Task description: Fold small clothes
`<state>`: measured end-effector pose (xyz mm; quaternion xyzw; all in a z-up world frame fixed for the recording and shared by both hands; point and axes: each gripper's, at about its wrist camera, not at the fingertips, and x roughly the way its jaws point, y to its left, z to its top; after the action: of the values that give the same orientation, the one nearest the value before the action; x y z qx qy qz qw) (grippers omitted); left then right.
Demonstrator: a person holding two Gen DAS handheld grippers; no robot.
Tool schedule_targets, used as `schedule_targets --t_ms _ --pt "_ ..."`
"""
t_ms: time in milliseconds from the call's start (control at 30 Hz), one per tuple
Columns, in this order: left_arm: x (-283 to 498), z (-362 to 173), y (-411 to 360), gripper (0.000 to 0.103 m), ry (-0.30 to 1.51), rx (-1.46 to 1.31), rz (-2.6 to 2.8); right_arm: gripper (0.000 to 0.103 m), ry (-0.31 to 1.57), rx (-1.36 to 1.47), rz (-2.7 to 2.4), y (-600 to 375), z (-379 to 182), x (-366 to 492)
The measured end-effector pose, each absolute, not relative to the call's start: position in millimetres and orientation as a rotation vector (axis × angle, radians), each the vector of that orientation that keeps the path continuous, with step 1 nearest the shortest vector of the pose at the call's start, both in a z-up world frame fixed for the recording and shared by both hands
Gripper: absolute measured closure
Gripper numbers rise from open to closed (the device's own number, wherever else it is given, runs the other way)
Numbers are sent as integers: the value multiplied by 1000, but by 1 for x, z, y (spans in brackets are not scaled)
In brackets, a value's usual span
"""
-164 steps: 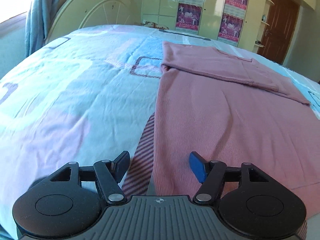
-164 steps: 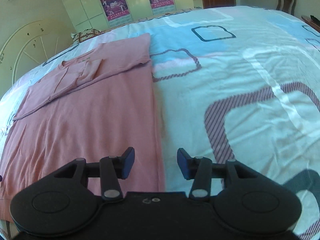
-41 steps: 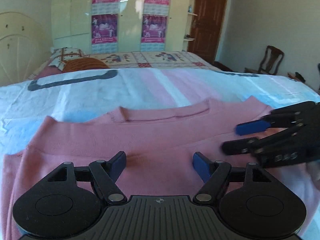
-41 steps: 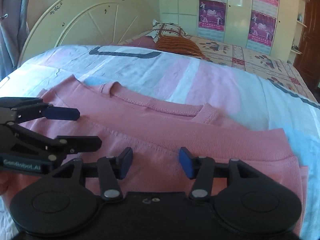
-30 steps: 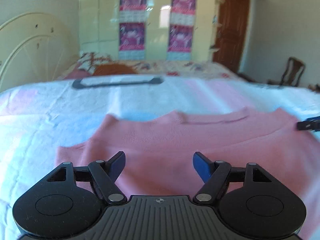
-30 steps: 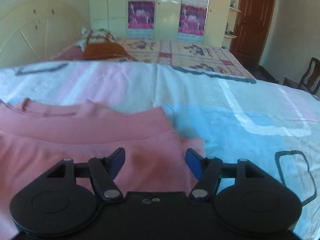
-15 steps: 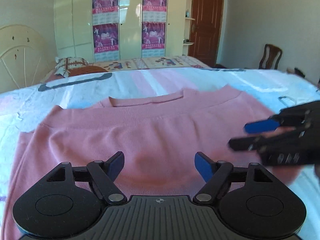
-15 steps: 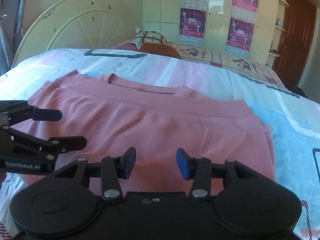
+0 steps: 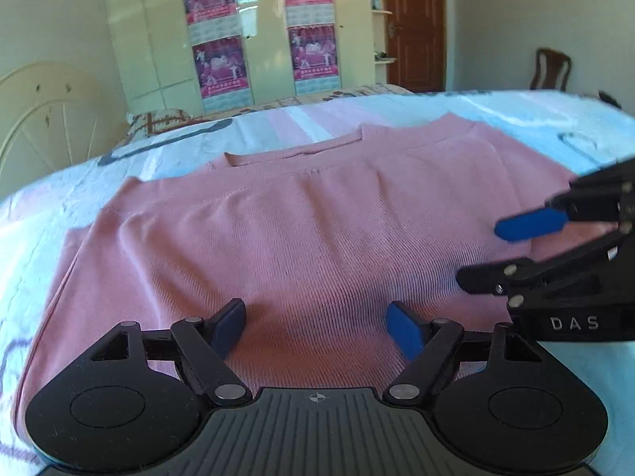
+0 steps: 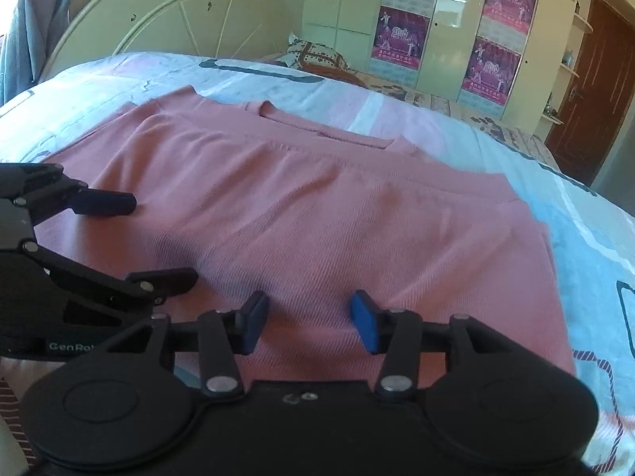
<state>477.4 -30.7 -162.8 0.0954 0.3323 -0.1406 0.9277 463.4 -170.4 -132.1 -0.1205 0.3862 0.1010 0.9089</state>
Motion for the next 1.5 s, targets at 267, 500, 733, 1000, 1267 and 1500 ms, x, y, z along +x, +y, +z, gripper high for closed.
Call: schedule_targets --t_ms 267,500,733,1000,1267,1500 --pt "453 -164 68 26 703 93 -89 58 829 -171 62 -247 -129 437" --pt "439 -166 100 26 683 81 21 59 844 -57 -20 -307 -131 415" --pt "446 -171 100 26 716 58 51 75 880 -38 -66 -298 -132 423" --pt "442 -173 102 26 720 41 61 77 880 -37 -57 -293 -133 420" --pt "443 -174 101 25 721 51 64 75 890 -58 -44 -293 -132 421" --pt "444 -174 100 24 734 61 65 75 892 -66 -39 -293 -132 421"
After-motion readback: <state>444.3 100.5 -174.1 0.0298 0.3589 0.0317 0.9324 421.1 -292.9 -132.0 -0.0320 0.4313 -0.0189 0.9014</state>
